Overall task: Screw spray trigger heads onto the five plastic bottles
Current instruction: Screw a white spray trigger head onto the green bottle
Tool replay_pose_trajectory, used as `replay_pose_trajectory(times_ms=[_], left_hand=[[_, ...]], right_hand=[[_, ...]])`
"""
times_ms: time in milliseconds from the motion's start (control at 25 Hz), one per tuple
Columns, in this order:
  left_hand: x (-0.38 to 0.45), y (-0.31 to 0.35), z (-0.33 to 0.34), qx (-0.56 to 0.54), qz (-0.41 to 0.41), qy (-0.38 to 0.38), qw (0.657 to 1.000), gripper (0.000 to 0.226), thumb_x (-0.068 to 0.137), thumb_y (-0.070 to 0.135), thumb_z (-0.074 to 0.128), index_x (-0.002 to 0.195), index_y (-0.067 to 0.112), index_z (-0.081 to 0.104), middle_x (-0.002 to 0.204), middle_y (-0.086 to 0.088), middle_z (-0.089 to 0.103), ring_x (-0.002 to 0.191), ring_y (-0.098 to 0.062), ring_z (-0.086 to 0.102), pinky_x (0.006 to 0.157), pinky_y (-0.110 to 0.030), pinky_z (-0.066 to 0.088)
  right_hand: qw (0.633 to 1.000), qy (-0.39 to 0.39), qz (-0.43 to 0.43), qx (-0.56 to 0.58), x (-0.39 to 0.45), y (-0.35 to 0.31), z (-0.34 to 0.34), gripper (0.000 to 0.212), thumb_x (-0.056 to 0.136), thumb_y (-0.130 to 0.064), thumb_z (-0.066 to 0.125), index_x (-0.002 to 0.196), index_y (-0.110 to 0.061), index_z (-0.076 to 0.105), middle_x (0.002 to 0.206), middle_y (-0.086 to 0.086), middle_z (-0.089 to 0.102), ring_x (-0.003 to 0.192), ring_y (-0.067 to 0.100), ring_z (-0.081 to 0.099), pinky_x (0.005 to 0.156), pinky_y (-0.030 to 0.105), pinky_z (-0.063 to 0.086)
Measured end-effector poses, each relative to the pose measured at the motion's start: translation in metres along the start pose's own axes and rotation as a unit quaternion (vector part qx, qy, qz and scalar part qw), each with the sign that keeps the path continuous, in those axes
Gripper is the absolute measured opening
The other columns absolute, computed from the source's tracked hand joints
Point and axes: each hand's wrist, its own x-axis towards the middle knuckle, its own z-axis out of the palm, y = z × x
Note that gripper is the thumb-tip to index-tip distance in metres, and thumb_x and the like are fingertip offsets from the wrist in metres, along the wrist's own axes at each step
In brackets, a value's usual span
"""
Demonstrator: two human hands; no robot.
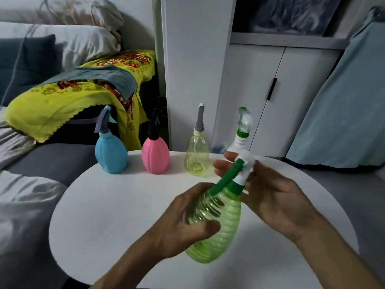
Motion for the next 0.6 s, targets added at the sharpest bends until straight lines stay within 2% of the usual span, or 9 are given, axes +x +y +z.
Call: replay_pose_trajectory(times_ms=[80,160,200,280,360,480,600], left_hand=[[-0.001,0.001,0.004,-0.147,-0.051,-0.016,0.988,0.049,0.068,0.032,0.063,0.118,0.032,0.065,0.111,-0.008,0.07,0.098,-0.029,0.066,0.081,-0.045,0.055],[-0.004,0.003,0.005,-0.27,-0.087,-0.039,0.958,0.046,0.067,0.031,0.063,0.112,0.027,0.072,0.103,-0.008,0.072,0.092,-0.025,0.068,0.079,-0.039,0.056],[-0.004,0.001,0.006,-0.328,-0.1,-0.055,0.938,0.047,0.065,0.033,0.068,0.109,0.02,0.073,0.102,-0.012,0.071,0.092,-0.029,0.067,0.082,-0.042,0.055],[-0.006,-0.002,0.005,-0.396,-0.143,-0.068,0.904,0.064,0.058,0.039,0.078,0.111,0.005,0.069,0.108,-0.03,0.061,0.1,-0.044,0.056,0.094,-0.061,0.043],[-0.007,-0.003,0.004,-0.395,-0.17,-0.059,0.901,0.074,0.058,0.037,0.076,0.118,-0.004,0.061,0.114,-0.037,0.053,0.104,-0.05,0.048,0.097,-0.065,0.034],[-0.006,-0.001,0.002,-0.351,-0.155,-0.02,0.923,0.066,0.066,0.037,0.065,0.121,0.0,0.059,0.112,-0.033,0.059,0.098,-0.044,0.059,0.088,-0.054,0.048],[-0.002,0.004,-0.002,-0.276,-0.144,0.011,0.95,0.051,0.067,0.042,0.065,0.112,0.017,0.068,0.11,-0.025,0.067,0.094,-0.034,0.069,0.079,-0.044,0.058]], right_hand=[[0.997,-0.039,-0.03,0.065,0.004,0.008,0.001,0.052,0.085,-0.023,0.069,0.133,-0.005,0.06,0.142,0.025,0.053,0.125,0.038,0.056,0.105,0.051,0.042],[0.993,-0.096,-0.049,0.054,0.004,0.014,0.004,0.061,0.079,-0.015,0.079,0.136,-0.01,0.058,0.138,0.025,0.057,0.126,0.039,0.055,0.106,0.051,0.04],[0.993,-0.1,-0.051,0.043,0.005,0.017,0.005,0.062,0.078,-0.011,0.079,0.136,-0.01,0.058,0.134,0.026,0.06,0.125,0.039,0.056,0.106,0.052,0.041],[0.995,-0.077,-0.042,0.043,0.006,0.025,0.004,0.056,0.075,-0.011,0.081,0.128,-0.005,0.064,0.124,0.027,0.066,0.119,0.039,0.061,0.1,0.051,0.049],[0.997,-0.054,-0.061,0.002,0.007,0.028,0.005,0.05,0.073,-0.02,0.085,0.117,-0.002,0.07,0.113,0.022,0.072,0.111,0.034,0.066,0.095,0.045,0.053],[0.989,-0.001,-0.113,-0.094,0.01,0.025,0.009,0.045,0.068,-0.033,0.087,0.103,-0.007,0.076,0.099,0.014,0.075,0.099,0.024,0.069,0.09,0.034,0.053],[0.983,0.035,-0.136,-0.118,0.013,0.025,0.01,0.048,0.065,-0.039,0.088,0.101,-0.009,0.077,0.1,0.012,0.076,0.102,0.024,0.069,0.097,0.037,0.051]])
